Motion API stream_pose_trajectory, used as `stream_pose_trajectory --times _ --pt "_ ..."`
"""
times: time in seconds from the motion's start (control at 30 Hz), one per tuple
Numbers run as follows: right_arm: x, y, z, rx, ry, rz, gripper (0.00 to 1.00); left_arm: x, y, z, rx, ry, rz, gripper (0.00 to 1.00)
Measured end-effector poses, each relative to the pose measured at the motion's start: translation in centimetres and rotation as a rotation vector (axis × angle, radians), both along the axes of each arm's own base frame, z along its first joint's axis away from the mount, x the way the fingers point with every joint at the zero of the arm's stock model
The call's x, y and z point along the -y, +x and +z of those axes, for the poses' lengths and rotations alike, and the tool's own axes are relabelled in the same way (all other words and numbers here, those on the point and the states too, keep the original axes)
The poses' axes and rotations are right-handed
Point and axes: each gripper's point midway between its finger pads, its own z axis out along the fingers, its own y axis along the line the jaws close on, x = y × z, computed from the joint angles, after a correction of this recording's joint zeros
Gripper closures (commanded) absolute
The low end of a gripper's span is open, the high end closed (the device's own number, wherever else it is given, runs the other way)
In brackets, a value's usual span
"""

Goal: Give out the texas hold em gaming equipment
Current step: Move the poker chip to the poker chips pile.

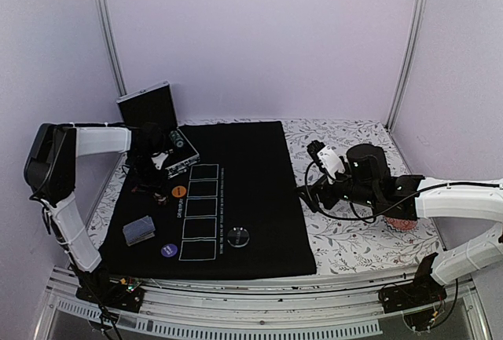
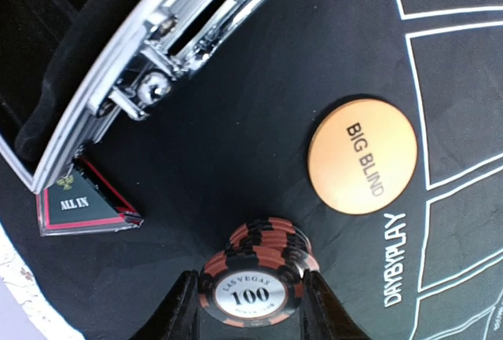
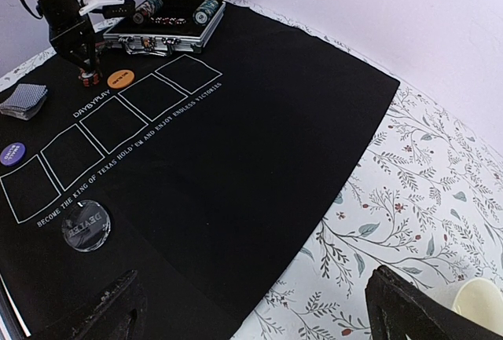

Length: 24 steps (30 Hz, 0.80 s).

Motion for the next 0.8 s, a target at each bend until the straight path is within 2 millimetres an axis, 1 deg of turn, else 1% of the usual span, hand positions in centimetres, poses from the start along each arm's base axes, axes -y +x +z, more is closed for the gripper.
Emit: stream_pose_trajectory --times 0.47,0.57,0.67,0.8 --pt "0.00 0.00 0.00 0.003 -0.004 0.003 0.01 0.72 -0.15 -0.51 -0.010 -0.005 -0.022 0.88" --pt "0.00 0.00 0.00 0.004 -0.005 0.004 0.01 0.63 -0.30 -0.67 -0.014 0.000 -0.023 0.84" --pt "0.00 -0.01 -0.01 0.004 -0.005 0.004 0.01 0.59 -0.45 -0.80 -0.019 0.002 -0.023 0.76" --pt "0.00 0.00 0.00 0.004 -0.005 0.004 0.01 0.54 -0.44 -0.80 -0.018 0.005 -0.023 0.56"
